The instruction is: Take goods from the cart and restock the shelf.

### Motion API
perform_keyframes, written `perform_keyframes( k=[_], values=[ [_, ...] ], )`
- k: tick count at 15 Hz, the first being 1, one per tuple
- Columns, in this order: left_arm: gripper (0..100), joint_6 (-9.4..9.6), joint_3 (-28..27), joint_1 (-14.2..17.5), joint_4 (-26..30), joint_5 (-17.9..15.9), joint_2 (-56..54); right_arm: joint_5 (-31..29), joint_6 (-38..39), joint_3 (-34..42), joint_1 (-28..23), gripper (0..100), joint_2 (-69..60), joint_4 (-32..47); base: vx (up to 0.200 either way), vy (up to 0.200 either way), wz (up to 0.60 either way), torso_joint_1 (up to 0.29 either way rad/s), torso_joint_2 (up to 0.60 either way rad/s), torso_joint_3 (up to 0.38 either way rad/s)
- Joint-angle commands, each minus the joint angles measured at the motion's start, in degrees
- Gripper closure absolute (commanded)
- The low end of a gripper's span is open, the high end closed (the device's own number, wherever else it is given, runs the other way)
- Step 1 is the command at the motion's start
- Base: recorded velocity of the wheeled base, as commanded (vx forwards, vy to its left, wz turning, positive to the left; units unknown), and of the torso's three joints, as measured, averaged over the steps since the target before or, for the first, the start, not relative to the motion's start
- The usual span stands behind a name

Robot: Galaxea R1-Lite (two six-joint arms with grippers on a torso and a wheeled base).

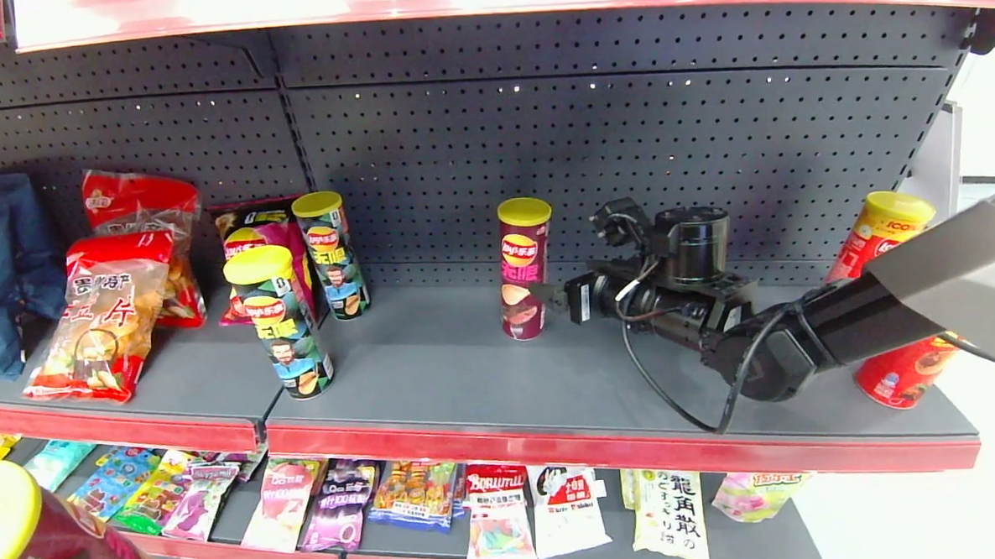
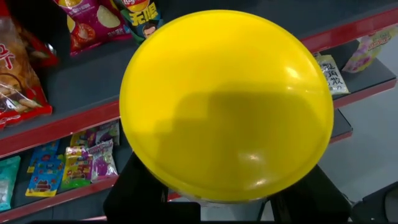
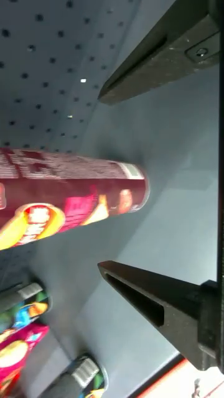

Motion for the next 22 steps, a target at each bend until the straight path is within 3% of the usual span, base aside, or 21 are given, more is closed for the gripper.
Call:
perform_keyframes(
  k=[1,22],
  values=[
    [100,0.0,0.24,0.02,0.01,-0.05,0.31,0.25,-0.03,-1.21,0.35,0,0.73,0.0,0.0,0.0,0.0,0.0,0.0,0.0],
    [100,-0.09,0.33,0.02,0.1,-0.05,1.27,0.34,1.02,-14.48,2.02,0,10.04,1.76,0.0,0.0,0.0,0.0,0.0,0.0]
  ],
)
